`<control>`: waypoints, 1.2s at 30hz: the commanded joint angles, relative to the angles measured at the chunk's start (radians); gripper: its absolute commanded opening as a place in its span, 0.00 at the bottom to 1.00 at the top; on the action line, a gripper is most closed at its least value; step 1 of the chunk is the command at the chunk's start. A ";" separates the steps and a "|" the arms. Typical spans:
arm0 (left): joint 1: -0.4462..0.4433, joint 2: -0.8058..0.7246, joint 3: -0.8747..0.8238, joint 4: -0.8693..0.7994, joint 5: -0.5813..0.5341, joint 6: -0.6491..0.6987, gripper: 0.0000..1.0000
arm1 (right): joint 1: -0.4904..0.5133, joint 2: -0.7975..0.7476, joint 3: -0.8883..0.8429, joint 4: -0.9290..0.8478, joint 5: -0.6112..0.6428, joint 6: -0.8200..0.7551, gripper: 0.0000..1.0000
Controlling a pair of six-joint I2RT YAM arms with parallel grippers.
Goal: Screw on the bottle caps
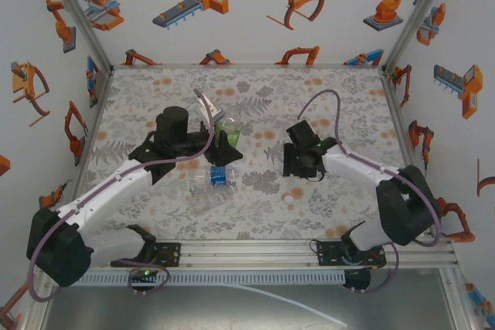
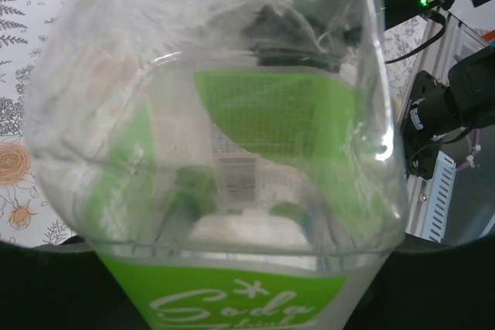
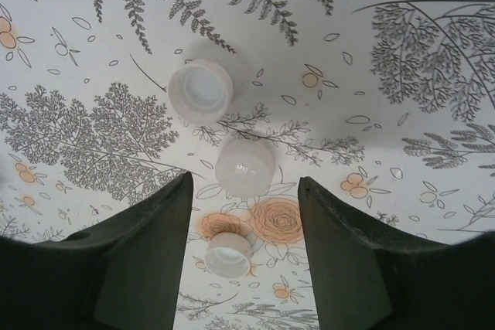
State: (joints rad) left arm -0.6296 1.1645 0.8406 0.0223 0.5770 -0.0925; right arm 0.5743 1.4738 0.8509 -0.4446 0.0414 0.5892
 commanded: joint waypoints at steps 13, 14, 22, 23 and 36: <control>-0.002 -0.030 -0.018 -0.034 -0.002 0.020 0.00 | 0.062 0.123 0.088 -0.068 0.081 0.026 0.50; -0.001 -0.030 -0.021 -0.032 -0.002 0.020 0.00 | 0.065 0.126 0.089 -0.070 0.083 0.029 0.49; -0.001 -0.022 -0.027 -0.019 -0.001 0.014 0.00 | 0.072 0.135 0.094 -0.082 0.087 0.035 0.46; -0.002 -0.021 -0.026 -0.019 0.000 0.014 0.00 | 0.074 0.135 0.094 -0.083 0.087 0.035 0.45; -0.002 -0.018 -0.028 -0.022 -0.002 0.017 0.00 | 0.077 0.150 0.096 -0.082 0.089 0.028 0.40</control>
State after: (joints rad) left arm -0.6296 1.1599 0.8223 -0.0086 0.5682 -0.0891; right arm 0.6441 1.6123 0.9234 -0.5098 0.1036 0.6052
